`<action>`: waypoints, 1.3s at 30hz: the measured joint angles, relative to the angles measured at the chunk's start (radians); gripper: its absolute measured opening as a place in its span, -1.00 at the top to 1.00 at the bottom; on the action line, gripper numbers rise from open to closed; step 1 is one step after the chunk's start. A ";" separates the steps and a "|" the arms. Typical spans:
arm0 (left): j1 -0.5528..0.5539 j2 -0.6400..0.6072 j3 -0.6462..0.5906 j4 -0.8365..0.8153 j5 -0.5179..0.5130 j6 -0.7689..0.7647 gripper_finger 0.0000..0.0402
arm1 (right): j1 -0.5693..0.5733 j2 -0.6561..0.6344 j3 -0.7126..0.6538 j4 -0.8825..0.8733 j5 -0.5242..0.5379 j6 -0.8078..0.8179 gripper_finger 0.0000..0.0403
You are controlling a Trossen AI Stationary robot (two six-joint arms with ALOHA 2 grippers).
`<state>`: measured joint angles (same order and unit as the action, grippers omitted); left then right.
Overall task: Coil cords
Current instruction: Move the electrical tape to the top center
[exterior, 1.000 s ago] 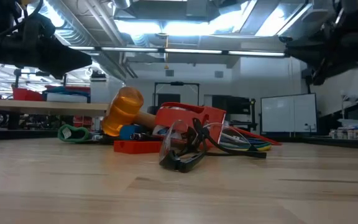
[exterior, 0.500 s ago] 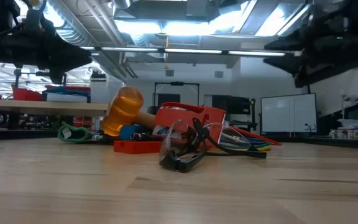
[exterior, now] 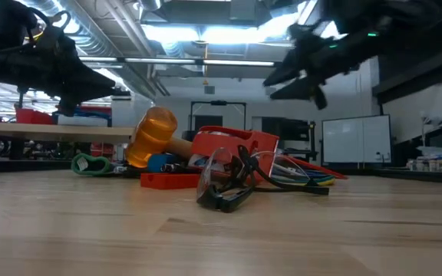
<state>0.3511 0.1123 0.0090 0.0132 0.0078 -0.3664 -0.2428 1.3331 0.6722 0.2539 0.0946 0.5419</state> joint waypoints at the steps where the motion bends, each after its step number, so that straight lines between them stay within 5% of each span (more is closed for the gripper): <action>1: 0.000 0.000 0.000 -0.001 -0.001 0.000 0.54 | 0.000 0.040 0.046 -0.050 0.003 0.000 0.10; 15: 0.000 0.000 0.000 -0.003 -0.001 0.000 0.54 | -0.047 0.423 0.512 -0.346 0.057 -0.057 0.10; 39: 0.000 0.000 0.000 -0.004 -0.002 0.033 0.54 | -0.098 0.566 0.552 -0.336 -0.011 0.034 0.10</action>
<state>0.3511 0.1123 0.0093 0.0090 0.0063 -0.3332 -0.3408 1.8996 1.2243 -0.0826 0.0840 0.5755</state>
